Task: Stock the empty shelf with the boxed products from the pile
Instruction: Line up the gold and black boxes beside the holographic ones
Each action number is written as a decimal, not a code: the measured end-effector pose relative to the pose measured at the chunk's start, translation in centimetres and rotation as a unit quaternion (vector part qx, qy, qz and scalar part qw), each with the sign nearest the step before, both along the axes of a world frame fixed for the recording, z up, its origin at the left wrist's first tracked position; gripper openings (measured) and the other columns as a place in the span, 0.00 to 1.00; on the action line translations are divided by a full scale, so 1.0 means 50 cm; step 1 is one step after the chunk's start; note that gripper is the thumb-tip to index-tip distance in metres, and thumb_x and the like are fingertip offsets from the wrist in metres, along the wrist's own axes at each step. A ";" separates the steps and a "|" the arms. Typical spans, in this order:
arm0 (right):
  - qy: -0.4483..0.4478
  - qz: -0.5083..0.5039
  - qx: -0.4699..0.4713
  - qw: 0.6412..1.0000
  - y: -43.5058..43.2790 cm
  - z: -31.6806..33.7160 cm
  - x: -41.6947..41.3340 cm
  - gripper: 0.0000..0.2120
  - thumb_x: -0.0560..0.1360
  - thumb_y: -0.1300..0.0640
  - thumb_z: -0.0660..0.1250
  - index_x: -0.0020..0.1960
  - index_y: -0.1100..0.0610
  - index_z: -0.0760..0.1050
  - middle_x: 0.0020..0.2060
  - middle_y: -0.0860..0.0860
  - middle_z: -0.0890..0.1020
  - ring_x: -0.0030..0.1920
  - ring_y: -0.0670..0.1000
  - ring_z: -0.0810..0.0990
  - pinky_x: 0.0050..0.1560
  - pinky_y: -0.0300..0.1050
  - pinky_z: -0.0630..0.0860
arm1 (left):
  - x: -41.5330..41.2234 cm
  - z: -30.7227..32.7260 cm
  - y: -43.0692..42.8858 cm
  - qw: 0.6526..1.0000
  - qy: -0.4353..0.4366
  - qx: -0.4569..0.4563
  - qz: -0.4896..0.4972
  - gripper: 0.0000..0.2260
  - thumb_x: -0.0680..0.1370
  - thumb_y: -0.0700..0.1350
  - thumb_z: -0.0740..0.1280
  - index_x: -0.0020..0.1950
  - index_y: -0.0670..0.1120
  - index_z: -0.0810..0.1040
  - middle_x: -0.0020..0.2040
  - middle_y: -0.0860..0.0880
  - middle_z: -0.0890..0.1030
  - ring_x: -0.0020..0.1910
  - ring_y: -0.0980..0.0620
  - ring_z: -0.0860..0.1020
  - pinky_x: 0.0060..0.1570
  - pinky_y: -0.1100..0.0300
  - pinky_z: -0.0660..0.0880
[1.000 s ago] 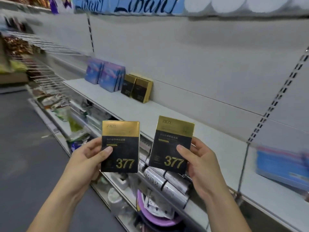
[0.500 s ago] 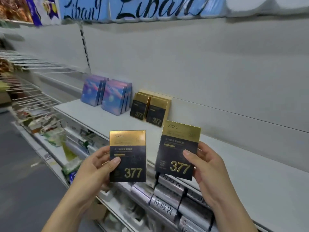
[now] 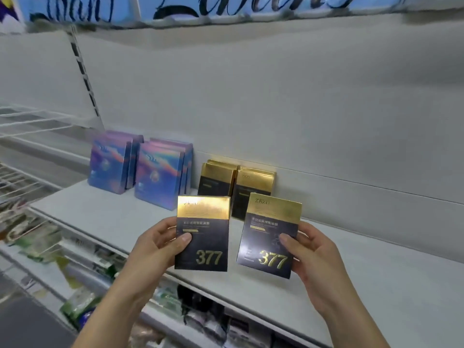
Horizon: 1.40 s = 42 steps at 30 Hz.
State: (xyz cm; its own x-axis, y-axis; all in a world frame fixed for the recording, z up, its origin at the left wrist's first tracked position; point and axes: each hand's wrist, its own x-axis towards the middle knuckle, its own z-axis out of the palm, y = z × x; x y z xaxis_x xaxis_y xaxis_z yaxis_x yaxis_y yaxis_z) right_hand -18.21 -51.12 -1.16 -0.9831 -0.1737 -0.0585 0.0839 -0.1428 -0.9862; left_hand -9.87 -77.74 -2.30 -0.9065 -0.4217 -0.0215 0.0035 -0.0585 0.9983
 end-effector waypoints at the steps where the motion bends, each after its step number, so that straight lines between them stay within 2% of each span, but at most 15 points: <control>1: 0.001 -0.012 0.005 1.000 -0.017 -0.006 -0.007 0.14 0.77 0.66 0.70 0.60 0.54 0.79 0.50 0.52 0.88 0.48 0.55 0.87 0.52 0.58 0.82 | -0.019 -0.004 -0.023 1.000 0.000 0.000 -0.012 0.14 0.79 0.36 0.69 0.63 0.46 0.81 0.57 0.44 0.86 0.57 0.42 0.84 0.58 0.42 0.79; 5: 0.002 -0.074 0.029 0.997 -0.090 -0.022 -0.030 0.16 0.76 0.63 0.72 0.61 0.48 0.78 0.51 0.49 0.88 0.50 0.54 0.87 0.55 0.58 0.82 | -0.100 -0.024 -0.102 0.997 -0.012 0.000 -0.070 0.15 0.79 0.37 0.69 0.64 0.48 0.80 0.57 0.47 0.86 0.57 0.44 0.84 0.58 0.45 0.79; 8: 0.001 -0.122 0.060 0.991 -0.147 -0.029 -0.046 0.17 0.76 0.60 0.73 0.59 0.43 0.76 0.53 0.47 0.86 0.55 0.53 0.84 0.53 0.52 0.82 | -0.152 -0.031 -0.141 0.995 -0.023 -0.014 -0.099 0.13 0.79 0.37 0.70 0.62 0.49 0.80 0.54 0.50 0.87 0.56 0.49 0.84 0.57 0.51 0.79; 10: 0.006 -0.144 0.089 0.986 -0.173 -0.029 -0.059 0.16 0.76 0.58 0.73 0.58 0.42 0.75 0.55 0.46 0.84 0.57 0.51 0.82 0.52 0.48 0.80 | -0.184 -0.033 -0.161 0.993 -0.027 -0.022 -0.114 0.13 0.79 0.39 0.70 0.61 0.53 0.80 0.54 0.53 0.86 0.56 0.52 0.83 0.58 0.52 0.79; 13: 0.016 -0.169 0.100 0.980 -0.199 -0.026 -0.074 0.16 0.76 0.58 0.73 0.60 0.44 0.75 0.55 0.47 0.84 0.57 0.52 0.81 0.55 0.51 0.81 | -0.226 -0.030 -0.187 0.991 -0.025 -0.047 -0.125 0.13 0.80 0.41 0.70 0.62 0.55 0.78 0.55 0.55 0.85 0.57 0.55 0.81 0.53 0.57 0.79; 15: 0.032 -0.185 0.121 0.975 -0.211 -0.023 -0.083 0.16 0.77 0.57 0.73 0.61 0.44 0.75 0.56 0.47 0.83 0.56 0.49 0.81 0.49 0.46 0.80 | -0.252 -0.025 -0.197 0.990 -0.019 -0.074 -0.118 0.14 0.80 0.42 0.70 0.64 0.54 0.77 0.57 0.55 0.83 0.57 0.57 0.79 0.49 0.62 0.77; 17: 0.047 -0.204 0.157 0.965 -0.217 -0.027 -0.096 0.19 0.76 0.56 0.73 0.65 0.45 0.75 0.57 0.47 0.82 0.56 0.49 0.80 0.42 0.38 0.77 | -0.267 -0.026 -0.196 0.991 -0.016 -0.093 -0.100 0.15 0.80 0.42 0.69 0.66 0.53 0.75 0.58 0.55 0.81 0.57 0.57 0.78 0.50 0.63 0.77; 19: 0.058 -0.231 0.193 0.952 -0.218 -0.037 -0.107 0.22 0.76 0.55 0.74 0.69 0.47 0.75 0.58 0.48 0.81 0.56 0.49 0.79 0.39 0.35 0.75 | -0.271 -0.034 -0.189 0.985 -0.008 -0.152 -0.080 0.16 0.81 0.43 0.69 0.68 0.53 0.74 0.58 0.55 0.79 0.59 0.54 0.78 0.52 0.63 0.77; 22: 0.077 -0.260 0.238 0.933 -0.224 -0.050 -0.115 0.24 0.75 0.53 0.74 0.70 0.49 0.75 0.54 0.46 0.79 0.51 0.47 0.78 0.36 0.33 0.74 | -0.270 -0.046 -0.177 0.964 0.015 -0.258 -0.060 0.17 0.81 0.46 0.69 0.69 0.52 0.73 0.59 0.55 0.76 0.59 0.54 0.77 0.51 0.65 0.76; 26: 0.105 -0.267 0.261 0.922 -0.224 -0.052 -0.124 0.23 0.75 0.53 0.75 0.69 0.48 0.75 0.52 0.46 0.80 0.46 0.42 0.78 0.35 0.29 0.72 | -0.288 -0.049 -0.164 0.949 0.028 -0.311 -0.046 0.18 0.81 0.47 0.68 0.70 0.51 0.74 0.59 0.55 0.74 0.57 0.55 0.76 0.50 0.67 0.74; 30: 0.120 -0.271 0.266 0.917 -0.224 -0.054 -0.138 0.23 0.74 0.52 0.76 0.68 0.49 0.75 0.52 0.46 0.82 0.47 0.42 0.79 0.41 0.30 0.75 | -0.305 -0.048 -0.153 0.947 0.027 -0.319 -0.033 0.17 0.81 0.46 0.69 0.70 0.50 0.76 0.59 0.53 0.75 0.55 0.54 0.77 0.53 0.62 0.75; 35: 0.124 -0.283 0.265 0.914 -0.223 -0.056 -0.144 0.23 0.74 0.52 0.76 0.67 0.48 0.75 0.53 0.46 0.81 0.49 0.45 0.79 0.41 0.29 0.74 | -0.317 -0.048 -0.142 0.950 0.031 -0.311 -0.006 0.18 0.81 0.46 0.69 0.71 0.50 0.75 0.59 0.54 0.73 0.55 0.56 0.75 0.53 0.62 0.74; 39: 0.120 -0.294 0.250 0.915 -0.212 -0.059 -0.143 0.22 0.74 0.53 0.76 0.66 0.49 0.76 0.53 0.46 0.82 0.51 0.45 0.80 0.41 0.30 0.74 | -0.320 -0.055 -0.137 0.953 0.036 -0.302 0.010 0.20 0.80 0.46 0.69 0.72 0.49 0.74 0.59 0.56 0.73 0.57 0.55 0.75 0.51 0.65 0.73; 42: 0.118 -0.298 0.251 0.913 -0.213 -0.060 -0.144 0.22 0.74 0.53 0.76 0.66 0.49 0.76 0.53 0.45 0.81 0.51 0.45 0.79 0.42 0.29 0.73 | -0.324 -0.059 -0.135 0.951 0.036 -0.307 0.011 0.20 0.80 0.46 0.69 0.73 0.50 0.73 0.65 0.52 0.75 0.57 0.56 0.74 0.49 0.68 0.72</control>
